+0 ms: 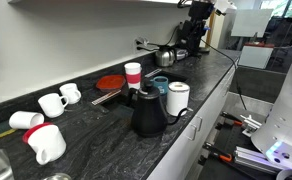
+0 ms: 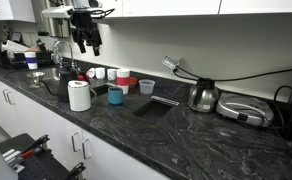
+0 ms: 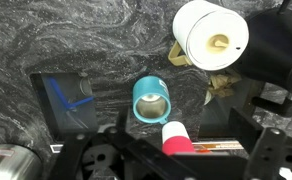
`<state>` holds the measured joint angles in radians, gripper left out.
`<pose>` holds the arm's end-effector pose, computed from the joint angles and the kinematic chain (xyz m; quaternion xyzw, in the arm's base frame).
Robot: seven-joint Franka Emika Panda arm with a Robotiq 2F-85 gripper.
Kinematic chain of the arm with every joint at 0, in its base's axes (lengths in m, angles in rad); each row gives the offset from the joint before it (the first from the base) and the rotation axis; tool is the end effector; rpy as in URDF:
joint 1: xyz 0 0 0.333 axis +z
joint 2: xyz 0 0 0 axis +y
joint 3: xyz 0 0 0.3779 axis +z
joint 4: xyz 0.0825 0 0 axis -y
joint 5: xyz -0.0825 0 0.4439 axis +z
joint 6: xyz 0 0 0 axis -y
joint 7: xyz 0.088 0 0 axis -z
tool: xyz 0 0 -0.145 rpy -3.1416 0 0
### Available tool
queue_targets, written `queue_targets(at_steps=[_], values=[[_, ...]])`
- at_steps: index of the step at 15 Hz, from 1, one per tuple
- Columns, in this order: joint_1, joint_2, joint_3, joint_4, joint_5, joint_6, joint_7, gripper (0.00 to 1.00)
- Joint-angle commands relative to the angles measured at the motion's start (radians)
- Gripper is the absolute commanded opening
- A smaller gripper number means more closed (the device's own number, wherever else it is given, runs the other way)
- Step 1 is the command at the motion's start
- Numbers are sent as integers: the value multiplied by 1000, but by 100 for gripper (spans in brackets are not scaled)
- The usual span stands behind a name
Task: Remove the lid from the team pot.
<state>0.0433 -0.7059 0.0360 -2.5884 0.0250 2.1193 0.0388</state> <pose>0.3837 0.0329 0.4960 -0.9929 -0.0120 -0.1178 0.0062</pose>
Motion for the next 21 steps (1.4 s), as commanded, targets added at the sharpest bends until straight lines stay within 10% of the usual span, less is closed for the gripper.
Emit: queue_targets(at_steps=[1,13,21], values=[[8,3,20,0,1,18,15,100],[31,5,17,-14,18,68,1,100],[217,147,125,70,199,168,8,100]])
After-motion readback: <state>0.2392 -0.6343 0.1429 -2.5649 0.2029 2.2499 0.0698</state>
